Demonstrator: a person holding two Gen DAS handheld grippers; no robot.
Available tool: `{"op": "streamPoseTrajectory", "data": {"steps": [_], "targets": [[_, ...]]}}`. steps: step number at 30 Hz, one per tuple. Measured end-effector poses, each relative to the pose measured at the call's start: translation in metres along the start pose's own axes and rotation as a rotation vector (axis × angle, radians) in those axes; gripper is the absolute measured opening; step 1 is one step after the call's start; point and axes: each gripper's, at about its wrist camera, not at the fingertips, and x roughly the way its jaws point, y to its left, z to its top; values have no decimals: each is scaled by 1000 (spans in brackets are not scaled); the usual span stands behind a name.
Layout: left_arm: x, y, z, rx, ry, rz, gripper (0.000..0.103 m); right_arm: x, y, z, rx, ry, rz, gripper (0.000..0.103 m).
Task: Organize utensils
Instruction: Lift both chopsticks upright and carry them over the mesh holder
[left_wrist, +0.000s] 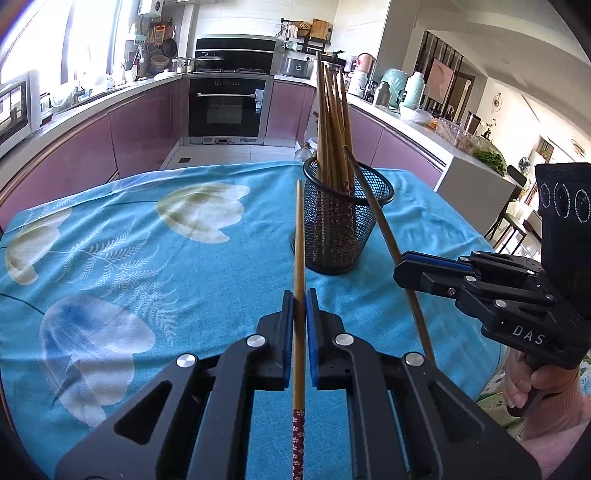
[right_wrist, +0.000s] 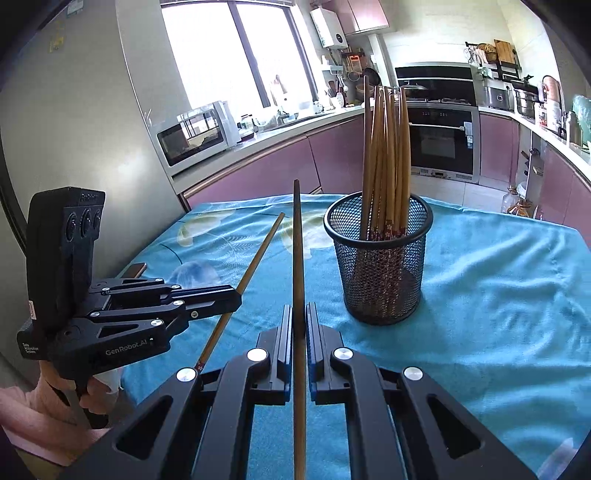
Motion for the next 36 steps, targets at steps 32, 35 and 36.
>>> {"op": "streamPoseTrajectory", "data": {"steps": [32,35,36], "targets": [[-36,-16,29,22,-116,-50,7,-30,-13,26,18,-135,-2,6],[-37,-17,34,22,-125,-52,7,-32,-15,30,15,-150,-4,6],[-37,-17,35,22,-128,-52,7,-33,-15,32,15,-153,-4,6]]}}
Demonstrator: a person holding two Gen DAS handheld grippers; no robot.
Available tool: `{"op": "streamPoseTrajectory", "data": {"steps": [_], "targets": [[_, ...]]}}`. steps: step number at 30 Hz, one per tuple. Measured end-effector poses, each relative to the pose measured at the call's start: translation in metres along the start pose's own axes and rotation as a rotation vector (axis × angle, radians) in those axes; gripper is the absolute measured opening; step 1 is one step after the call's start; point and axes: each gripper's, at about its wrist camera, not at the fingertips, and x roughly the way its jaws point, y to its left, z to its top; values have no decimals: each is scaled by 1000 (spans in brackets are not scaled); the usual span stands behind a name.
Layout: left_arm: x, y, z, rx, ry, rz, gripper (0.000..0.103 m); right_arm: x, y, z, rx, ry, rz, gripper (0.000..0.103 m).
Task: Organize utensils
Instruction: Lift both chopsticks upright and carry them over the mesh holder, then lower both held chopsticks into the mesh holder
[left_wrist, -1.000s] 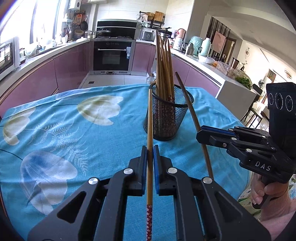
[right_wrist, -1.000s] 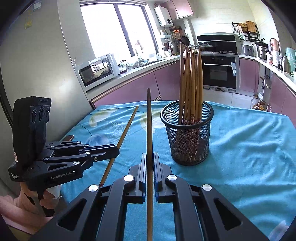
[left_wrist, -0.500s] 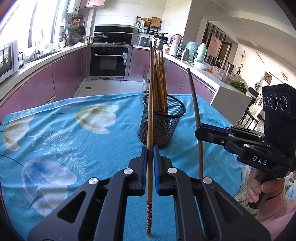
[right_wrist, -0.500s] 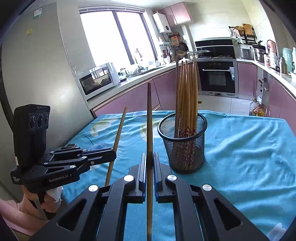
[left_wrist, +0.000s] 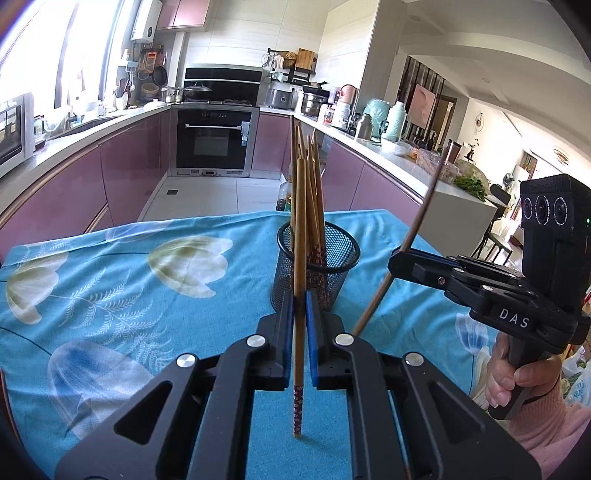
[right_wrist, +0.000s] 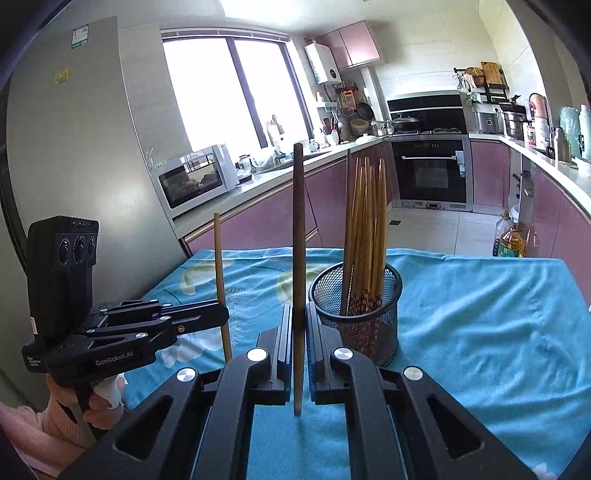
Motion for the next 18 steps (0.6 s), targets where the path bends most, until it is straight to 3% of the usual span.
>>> {"op": "streamPoseTrajectory", "data": {"steps": [18], "targets": [[2,-4,23,11,-42,-2,7,-7,-5,27,-16,-61,-10,6]]}}
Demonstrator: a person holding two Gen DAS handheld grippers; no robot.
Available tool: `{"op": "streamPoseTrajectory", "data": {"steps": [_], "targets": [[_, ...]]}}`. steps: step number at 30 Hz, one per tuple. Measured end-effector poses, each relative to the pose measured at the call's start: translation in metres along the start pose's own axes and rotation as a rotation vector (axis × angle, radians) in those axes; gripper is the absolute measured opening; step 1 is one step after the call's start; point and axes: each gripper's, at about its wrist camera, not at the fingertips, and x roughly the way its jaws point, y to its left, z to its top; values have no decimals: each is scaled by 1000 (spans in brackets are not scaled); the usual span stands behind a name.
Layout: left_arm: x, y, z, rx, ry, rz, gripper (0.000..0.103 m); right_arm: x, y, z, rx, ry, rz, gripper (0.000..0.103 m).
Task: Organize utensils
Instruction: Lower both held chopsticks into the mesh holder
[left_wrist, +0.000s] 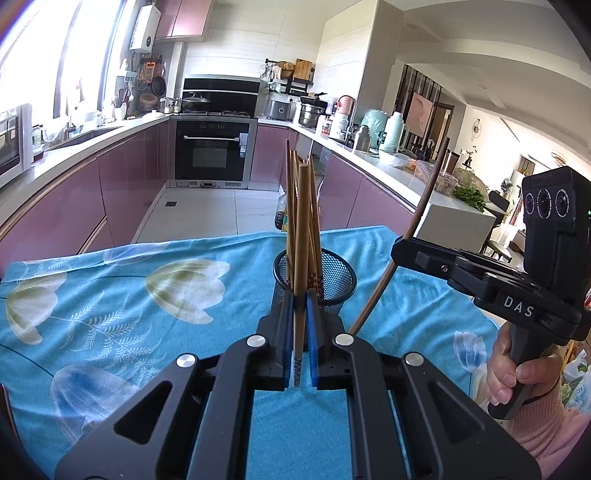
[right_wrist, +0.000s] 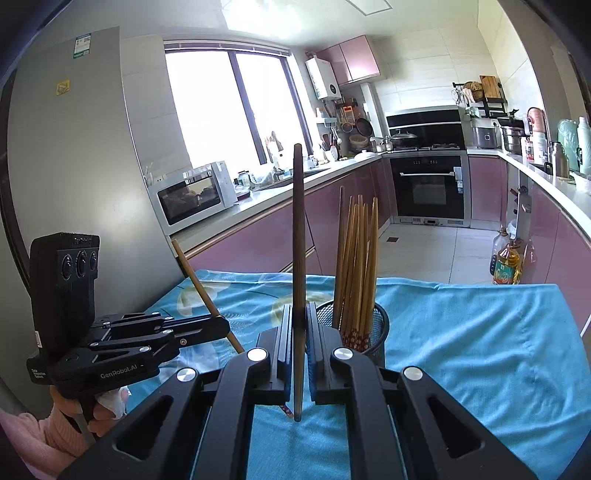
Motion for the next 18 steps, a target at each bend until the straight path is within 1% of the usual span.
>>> {"op": "streamPoseTrajectory", "data": {"steps": [8,18], "targets": [[-4,-1,11,8,-24,4,7,-5,0,12,-10,-28,-3,6],[-16,-10,33,29,-77,-1,7,-10,4,29,-40,-69,-1,6]]}}
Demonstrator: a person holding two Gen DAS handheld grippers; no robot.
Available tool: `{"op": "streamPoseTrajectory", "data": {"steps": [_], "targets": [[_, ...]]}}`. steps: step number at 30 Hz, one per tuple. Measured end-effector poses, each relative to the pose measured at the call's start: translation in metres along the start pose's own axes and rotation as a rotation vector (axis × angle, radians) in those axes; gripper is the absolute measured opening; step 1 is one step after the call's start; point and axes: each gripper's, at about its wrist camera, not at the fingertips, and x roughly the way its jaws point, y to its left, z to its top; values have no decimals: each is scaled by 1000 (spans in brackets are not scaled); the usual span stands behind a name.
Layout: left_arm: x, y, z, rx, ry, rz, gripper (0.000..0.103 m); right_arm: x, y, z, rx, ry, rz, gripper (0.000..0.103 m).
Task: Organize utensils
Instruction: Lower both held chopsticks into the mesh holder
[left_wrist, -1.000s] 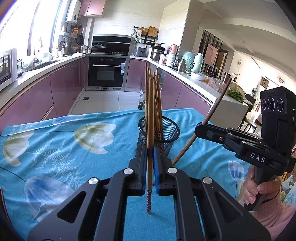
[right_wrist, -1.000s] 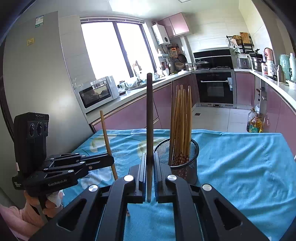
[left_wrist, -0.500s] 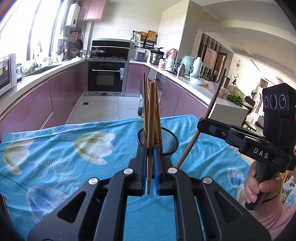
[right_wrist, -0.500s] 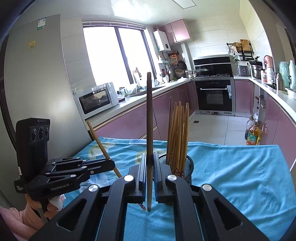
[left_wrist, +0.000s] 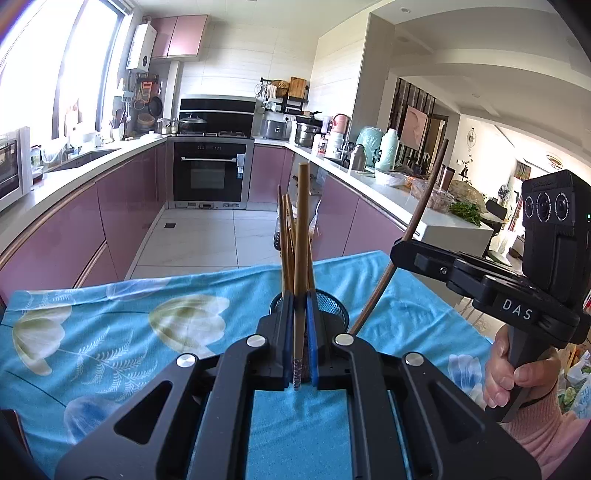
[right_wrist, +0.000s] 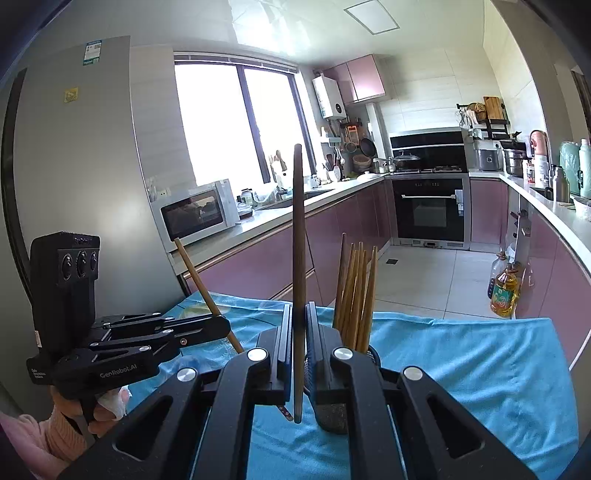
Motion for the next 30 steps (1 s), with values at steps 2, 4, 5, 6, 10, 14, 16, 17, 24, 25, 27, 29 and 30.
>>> {"op": "streamPoseTrajectory", "data": {"steps": [2,4,5,6,10,14,16,17,24,25,27,29,30], "targets": [[-3,-1,4,3,-11,0,7,1,0,3,-3,-6,1,6],[-5,-2,7,5,-21,0,7,0,0,6,-6,-14,2,6],[-7,-3,9,5,-26,0,7,-1,0,7,-8,-17,2,6],[-8,-3,10,4,-31,0,7,-1,0,9,-9,-20,3,6],[-13,-6,17,4,-50,1,7,-1,-2,13,-12,-28,2,6],[-16,-10,25,2,-68,-2,7,0,-3,18,-9,-33,3,6],[-18,-11,30,4,-78,-3,7,0,-3,20,-12,-37,-3,6],[-19,-13,32,4,-83,-4,7,1,-4,21,-12,-39,-5,6],[-19,-18,41,2,-112,-25,7,6,-4,24,-13,-41,-18,6],[-18,-19,43,4,-113,-24,7,7,-4,24,-13,-41,-20,6],[-15,-20,46,5,-112,-25,7,9,-4,22,-11,-40,-28,6],[-12,-22,46,9,-110,-25,7,11,-4,21,-6,-37,-31,6],[-10,-23,46,11,-106,-24,7,12,-4,21,-4,-35,-34,6]]}}
